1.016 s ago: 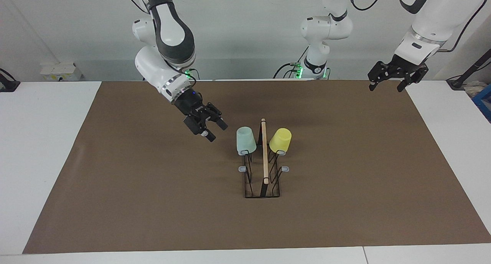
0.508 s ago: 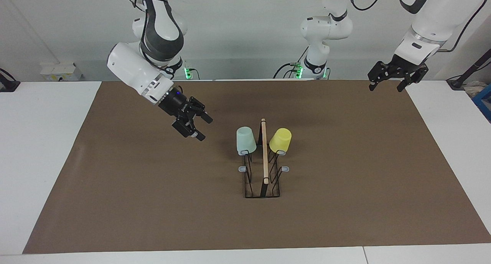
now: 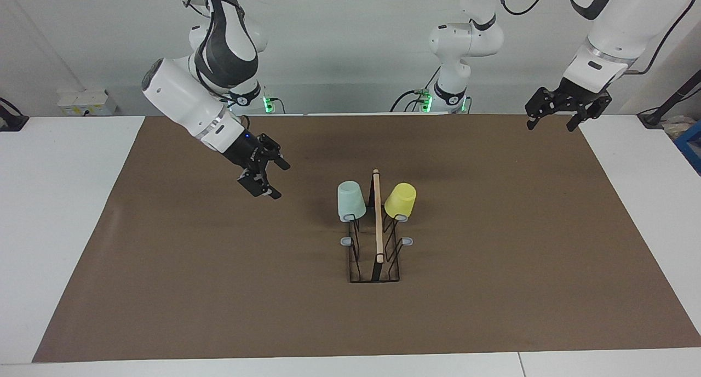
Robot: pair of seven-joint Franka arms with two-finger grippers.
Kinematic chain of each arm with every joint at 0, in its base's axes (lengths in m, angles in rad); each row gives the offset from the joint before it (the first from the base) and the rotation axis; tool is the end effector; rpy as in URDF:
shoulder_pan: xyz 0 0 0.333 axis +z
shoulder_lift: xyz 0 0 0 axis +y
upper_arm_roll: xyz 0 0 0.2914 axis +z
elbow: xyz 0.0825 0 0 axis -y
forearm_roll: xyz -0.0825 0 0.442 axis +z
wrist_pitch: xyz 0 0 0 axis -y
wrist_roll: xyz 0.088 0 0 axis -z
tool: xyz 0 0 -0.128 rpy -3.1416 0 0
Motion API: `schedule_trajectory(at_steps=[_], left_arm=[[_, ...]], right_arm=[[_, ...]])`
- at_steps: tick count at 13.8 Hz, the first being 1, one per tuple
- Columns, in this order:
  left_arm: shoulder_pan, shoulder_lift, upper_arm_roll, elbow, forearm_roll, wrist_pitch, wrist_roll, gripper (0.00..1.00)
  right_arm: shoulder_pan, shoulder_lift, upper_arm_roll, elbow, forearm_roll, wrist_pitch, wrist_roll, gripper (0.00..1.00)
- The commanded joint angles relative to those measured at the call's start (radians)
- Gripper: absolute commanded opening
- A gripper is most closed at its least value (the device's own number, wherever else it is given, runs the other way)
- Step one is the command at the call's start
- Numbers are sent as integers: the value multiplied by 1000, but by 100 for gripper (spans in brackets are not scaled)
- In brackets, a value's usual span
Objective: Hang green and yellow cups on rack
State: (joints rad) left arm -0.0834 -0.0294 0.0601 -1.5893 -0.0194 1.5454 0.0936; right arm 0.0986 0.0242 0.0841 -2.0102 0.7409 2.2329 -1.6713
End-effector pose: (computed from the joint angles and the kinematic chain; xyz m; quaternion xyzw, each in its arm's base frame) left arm 0.6009 -0.0161 0.5847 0.9982 -0.0586 -0.0069 0.0108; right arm 0.6224 0.1470 0.4014 -0.7112 -0.6256 -0.2759 0.1634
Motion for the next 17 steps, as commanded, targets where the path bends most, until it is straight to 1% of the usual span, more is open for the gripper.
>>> schedule_trajectory(at_steps=[1,3,5,7,9,11,13,15,17], left_arm=[[7,-6,-8,-1,10,-11,-12,100],[7,-6,-6,-1,10,-11,-12,100],[7,-6,-6,-1,10,-13,-12,100],[7,-6,-6,-3,10,-13,-12,100],[7,-6,-6,-1,10,-13,-12,100],[7,-6,-6,-1,10,-13,-12,100],[7,-6,-6,-1,10,-13,-12,100],[7,-6,-8,-1,10,-13,-12,100],[7,-6,-8,-1,10,-13,-12,100]], right_arm=[[-7,-12,11,5,-111,-30,152,100],[-5,-10,9,11,-205,-57,316,100],[-16,-7,8,19,-344,-76,482,100],[-25,-1,8,59,-438,-154,586,100],[-49,2,8,88,-477,-194,663,100],[-53,3,5,96,-480,-202,735,100],[-56,3,2,99,-529,-203,795,100],[-56,0,2,103,-569,-211,896,100],[-56,-1,2,129,-597,-264,994,100]])
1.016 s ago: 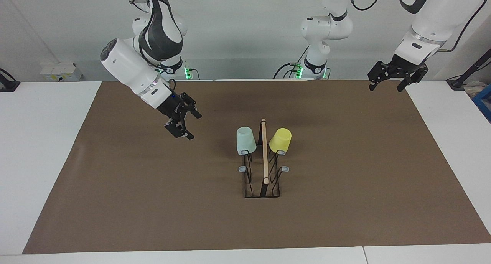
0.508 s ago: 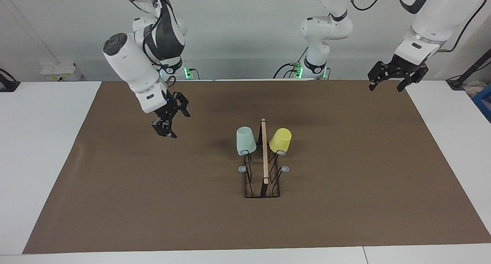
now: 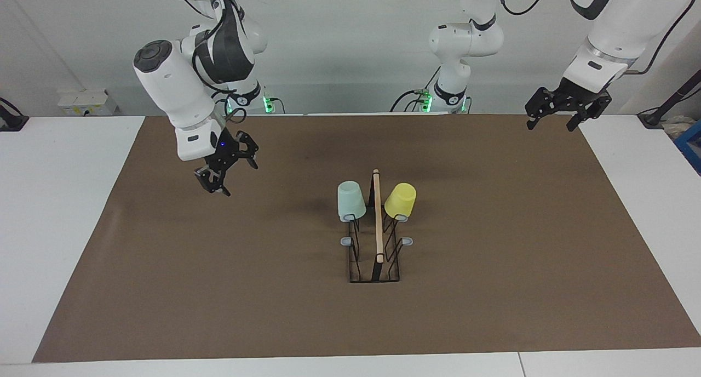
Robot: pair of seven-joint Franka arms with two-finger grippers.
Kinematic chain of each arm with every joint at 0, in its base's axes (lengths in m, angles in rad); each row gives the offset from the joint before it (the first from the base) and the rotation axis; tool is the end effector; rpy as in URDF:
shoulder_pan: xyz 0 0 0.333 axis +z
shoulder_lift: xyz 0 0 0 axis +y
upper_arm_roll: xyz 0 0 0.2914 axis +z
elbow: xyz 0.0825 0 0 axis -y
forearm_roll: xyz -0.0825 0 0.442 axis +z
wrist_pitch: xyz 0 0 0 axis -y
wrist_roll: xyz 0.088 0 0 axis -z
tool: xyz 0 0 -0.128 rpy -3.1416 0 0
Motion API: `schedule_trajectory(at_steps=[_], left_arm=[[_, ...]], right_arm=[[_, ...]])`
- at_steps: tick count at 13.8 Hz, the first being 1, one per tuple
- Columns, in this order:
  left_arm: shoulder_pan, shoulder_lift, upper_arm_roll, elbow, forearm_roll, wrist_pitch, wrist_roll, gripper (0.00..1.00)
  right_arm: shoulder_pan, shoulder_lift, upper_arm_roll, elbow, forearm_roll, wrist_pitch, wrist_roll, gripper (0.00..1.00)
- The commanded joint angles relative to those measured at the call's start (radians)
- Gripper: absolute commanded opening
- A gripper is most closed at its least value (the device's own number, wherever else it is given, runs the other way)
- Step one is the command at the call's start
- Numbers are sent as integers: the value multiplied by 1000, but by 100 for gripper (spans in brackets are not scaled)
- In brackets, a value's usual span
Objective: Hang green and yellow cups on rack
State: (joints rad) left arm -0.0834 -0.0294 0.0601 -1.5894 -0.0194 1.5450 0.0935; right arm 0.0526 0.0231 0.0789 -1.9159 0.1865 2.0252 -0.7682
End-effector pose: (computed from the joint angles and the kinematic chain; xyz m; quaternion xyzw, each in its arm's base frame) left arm 0.6009 -0.0161 0.5847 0.9982 -0.0586 -0.0072 0.0108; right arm 0.6232 0.0965 0.4217 -0.9119 -0.3989 -0.0677 0.0685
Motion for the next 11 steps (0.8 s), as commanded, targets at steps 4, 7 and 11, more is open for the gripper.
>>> schedule_trajectory(at_steps=[4,7,11], left_arm=[[7,-6,-8,-1,10,-11,-12,100],[7,-6,-8,-1,10,-13,-12,100],[7,-6,-6,-1,10,-13,-12,100]], right_arm=[[-10,-9,5,73,-114,-132,338,100],[-5,-8,7,98,-116,-164,603,100],[-14,-11,-13,112,-117,-187,624,100]])
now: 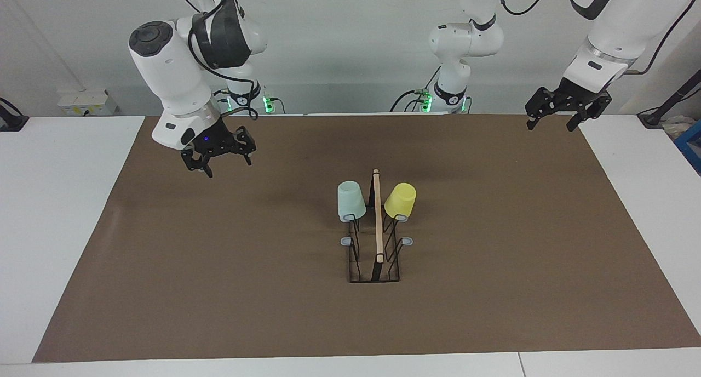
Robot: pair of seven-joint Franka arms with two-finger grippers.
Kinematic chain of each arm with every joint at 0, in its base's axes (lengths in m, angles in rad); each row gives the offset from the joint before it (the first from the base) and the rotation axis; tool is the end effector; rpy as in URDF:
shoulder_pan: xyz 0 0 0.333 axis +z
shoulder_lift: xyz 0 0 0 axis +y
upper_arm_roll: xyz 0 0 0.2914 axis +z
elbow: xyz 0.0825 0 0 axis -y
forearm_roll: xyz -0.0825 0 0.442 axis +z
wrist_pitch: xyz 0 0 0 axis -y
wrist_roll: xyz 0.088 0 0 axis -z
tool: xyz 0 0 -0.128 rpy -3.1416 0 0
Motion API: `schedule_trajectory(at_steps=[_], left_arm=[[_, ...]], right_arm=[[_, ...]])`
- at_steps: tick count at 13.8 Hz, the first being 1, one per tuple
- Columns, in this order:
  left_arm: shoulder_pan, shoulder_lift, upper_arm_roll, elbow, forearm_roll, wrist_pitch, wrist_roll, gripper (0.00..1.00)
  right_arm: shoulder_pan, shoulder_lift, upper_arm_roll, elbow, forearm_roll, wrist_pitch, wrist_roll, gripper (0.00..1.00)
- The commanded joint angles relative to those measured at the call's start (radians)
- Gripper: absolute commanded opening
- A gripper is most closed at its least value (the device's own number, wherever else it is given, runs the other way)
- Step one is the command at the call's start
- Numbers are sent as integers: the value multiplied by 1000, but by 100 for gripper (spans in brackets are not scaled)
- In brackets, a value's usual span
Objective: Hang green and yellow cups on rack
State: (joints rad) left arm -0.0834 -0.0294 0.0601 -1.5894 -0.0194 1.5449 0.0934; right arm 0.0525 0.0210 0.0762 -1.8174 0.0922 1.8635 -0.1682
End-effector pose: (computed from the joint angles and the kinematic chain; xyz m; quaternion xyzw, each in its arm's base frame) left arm 0.6008 -0.0161 0.5846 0.9982 -0.0585 -0.0072 0.0108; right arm 0.6217 0.0893 0.4600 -0.9897 -0.1351 -0.0134 0.0448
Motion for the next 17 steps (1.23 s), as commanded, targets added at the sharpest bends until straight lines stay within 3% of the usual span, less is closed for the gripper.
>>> schedule_trajectory(at_steps=[1,4,8,17], left_arm=[[7,-6,-8,-1,10,-12,-12,100],[7,-6,-6,-1,10,-11,-12,100],[7,-6,-6,-1,10,-12,-12,100],[-15,-7,-9,-1,10,-12,-12,100]], right_arm=[[-16,-9,-16,26,-23,-26,24,100],[-40,-4,-15,81,-25,-75,30,100],[-36,-1,0,167,-95,-214,214,100],[-91,-4,2,150,-71,-155,252,100]])
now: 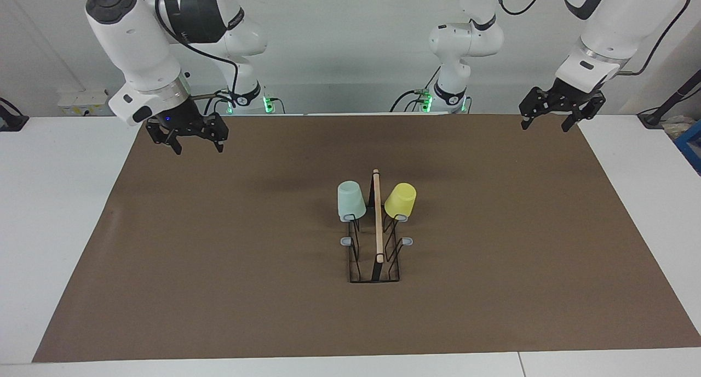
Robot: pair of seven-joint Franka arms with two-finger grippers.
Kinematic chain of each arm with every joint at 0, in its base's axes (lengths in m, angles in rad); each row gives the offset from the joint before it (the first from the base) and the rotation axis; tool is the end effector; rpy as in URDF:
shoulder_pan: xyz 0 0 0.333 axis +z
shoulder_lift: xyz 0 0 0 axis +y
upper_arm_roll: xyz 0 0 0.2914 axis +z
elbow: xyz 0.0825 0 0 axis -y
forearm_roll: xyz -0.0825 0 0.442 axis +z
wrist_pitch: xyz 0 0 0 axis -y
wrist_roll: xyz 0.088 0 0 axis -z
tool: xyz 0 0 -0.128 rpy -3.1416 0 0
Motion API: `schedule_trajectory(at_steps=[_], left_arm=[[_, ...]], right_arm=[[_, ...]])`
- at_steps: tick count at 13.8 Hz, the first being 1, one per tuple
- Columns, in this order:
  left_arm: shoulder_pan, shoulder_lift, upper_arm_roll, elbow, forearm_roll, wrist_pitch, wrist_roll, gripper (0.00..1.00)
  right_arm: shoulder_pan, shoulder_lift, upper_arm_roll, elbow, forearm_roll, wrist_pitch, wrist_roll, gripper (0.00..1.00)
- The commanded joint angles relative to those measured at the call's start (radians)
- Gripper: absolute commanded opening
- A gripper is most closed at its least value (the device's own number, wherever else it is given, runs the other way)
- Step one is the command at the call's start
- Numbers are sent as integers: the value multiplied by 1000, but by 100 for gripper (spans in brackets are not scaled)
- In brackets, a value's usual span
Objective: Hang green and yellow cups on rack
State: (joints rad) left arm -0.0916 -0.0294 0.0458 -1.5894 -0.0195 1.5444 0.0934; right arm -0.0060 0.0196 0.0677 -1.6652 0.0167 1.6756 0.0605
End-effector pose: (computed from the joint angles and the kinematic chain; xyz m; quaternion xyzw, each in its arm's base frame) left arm 0.6003 -0.0297 0.5846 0.9975 -0.0697 -0.0076 0.0106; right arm 0.6222 0.0402 0.5257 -0.9999 0.0003 0.0051 0.0087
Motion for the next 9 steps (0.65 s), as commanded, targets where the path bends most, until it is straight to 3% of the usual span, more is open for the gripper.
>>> schedule_trajectory(at_steps=[1,5,9], left_arm=[[-4,-6,6,-1,10,-4,-11,100],[4,-6,6,-1,10,-3,-17,100],[6,-6,8,2,9,0,-12,100]], right_arm=[[-32,-4,9,14,17,-5,45,100],[-16,2,17,56,6,-79,171,100],[-6,5,41,55,15,-18,225,100]])
